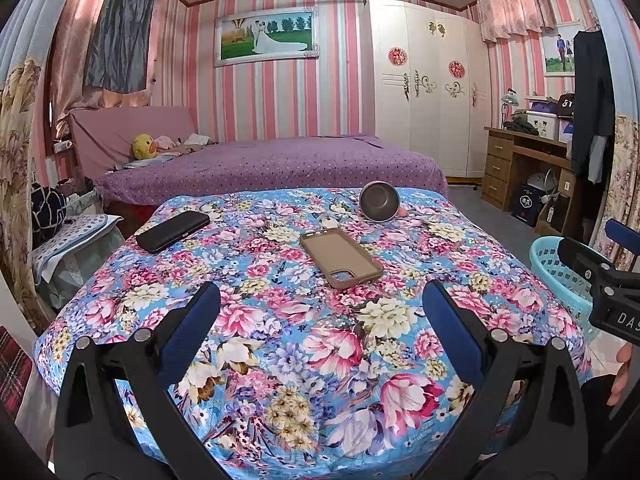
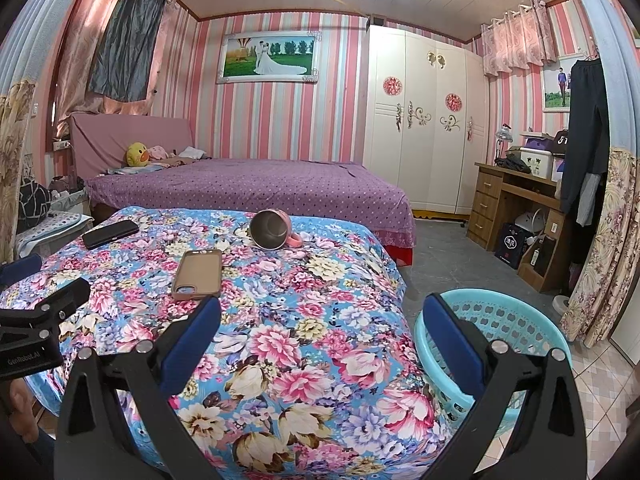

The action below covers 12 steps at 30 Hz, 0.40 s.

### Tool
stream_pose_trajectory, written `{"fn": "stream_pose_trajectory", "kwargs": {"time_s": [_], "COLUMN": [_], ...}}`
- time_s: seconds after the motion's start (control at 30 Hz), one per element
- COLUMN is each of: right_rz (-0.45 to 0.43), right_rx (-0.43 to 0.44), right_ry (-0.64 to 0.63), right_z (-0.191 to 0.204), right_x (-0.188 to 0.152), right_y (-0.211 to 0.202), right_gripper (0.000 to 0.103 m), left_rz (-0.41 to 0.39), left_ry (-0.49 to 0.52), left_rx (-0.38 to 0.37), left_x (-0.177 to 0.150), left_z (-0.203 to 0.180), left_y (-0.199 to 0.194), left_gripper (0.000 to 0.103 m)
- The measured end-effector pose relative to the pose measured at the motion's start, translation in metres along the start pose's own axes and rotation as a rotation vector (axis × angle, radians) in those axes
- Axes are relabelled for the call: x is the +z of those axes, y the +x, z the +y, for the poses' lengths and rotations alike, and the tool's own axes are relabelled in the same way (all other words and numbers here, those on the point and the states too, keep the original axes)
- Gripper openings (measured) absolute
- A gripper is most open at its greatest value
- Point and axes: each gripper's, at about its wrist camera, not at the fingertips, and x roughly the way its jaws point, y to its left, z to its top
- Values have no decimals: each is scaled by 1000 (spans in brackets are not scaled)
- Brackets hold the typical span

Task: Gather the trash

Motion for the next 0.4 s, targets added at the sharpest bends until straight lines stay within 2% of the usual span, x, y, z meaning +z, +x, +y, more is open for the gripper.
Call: {"fn": "stream_pose_trajectory", "kwargs": {"time_s": [0.4], "right_rz": [-1], "right_rx": [0], "right_ry": [0], "right_z": [1], "right_x": [0], "right_y": [0], "right_gripper": [99], "left_rz": [-2], "left_ry": [1], "left_rx": [4], "left_x": [0], "left_z": [2], "left_y": [2], "left_gripper": [98]}}
